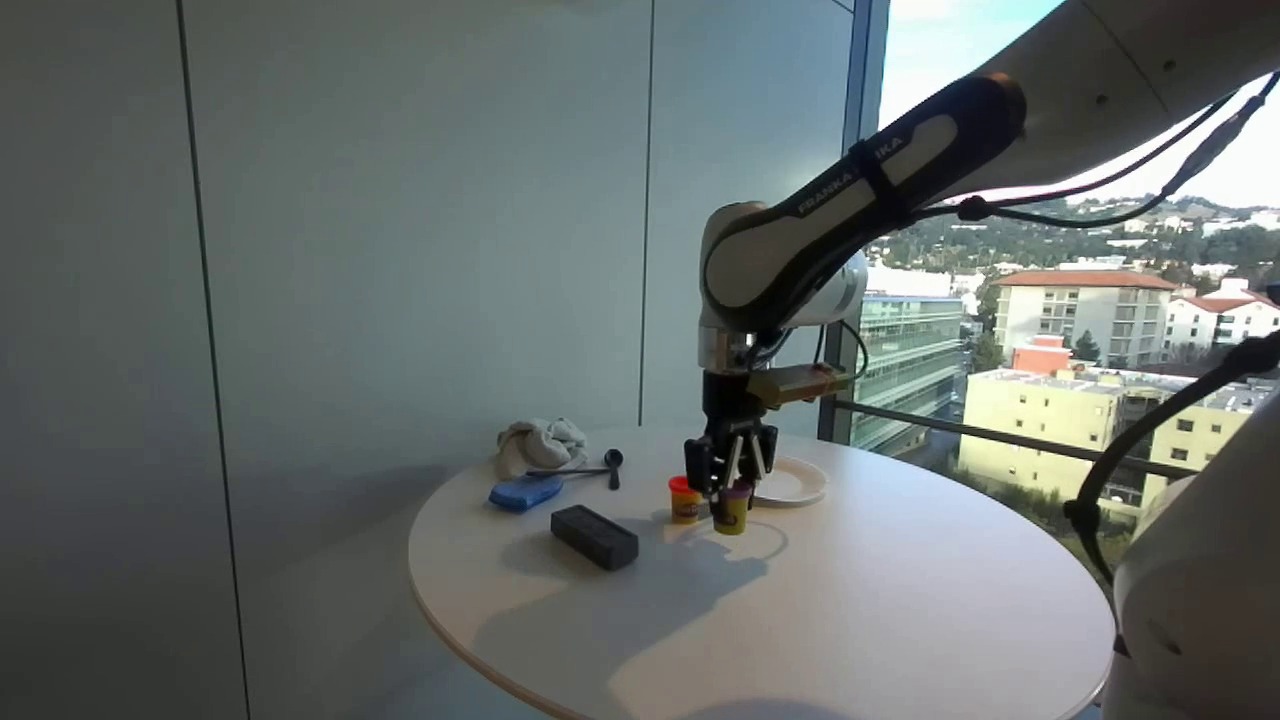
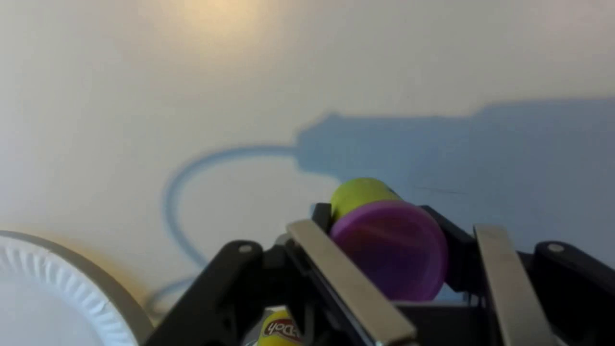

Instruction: Put the spice cups and black objects on the plate

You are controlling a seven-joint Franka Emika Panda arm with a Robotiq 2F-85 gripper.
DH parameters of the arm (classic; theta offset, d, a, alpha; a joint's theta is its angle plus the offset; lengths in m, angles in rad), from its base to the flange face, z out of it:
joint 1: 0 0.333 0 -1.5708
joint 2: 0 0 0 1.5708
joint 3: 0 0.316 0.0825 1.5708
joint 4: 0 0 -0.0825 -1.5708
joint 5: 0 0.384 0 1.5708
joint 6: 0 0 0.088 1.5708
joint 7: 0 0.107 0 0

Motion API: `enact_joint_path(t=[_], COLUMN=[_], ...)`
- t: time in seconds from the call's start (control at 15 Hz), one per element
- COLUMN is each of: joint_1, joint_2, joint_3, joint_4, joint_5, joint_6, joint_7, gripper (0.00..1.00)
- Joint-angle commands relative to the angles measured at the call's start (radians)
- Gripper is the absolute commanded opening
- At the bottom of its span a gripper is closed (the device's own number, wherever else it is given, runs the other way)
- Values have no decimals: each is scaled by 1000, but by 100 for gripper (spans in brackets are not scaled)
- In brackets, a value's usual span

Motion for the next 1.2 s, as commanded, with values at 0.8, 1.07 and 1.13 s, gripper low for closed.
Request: enact_joint_path(t=[0.8, 1.07, 1.13], joint_1=[-163, -152, -150], joint_2=[-155, -28, 1], joint_3=[-84, -138, -148], joint_4=[222, 309, 330], joint_5=[-258, -232, -226], joint_6=[-155, -129, -123], joint_7=[85, -10, -31], gripper=[23, 23, 23])
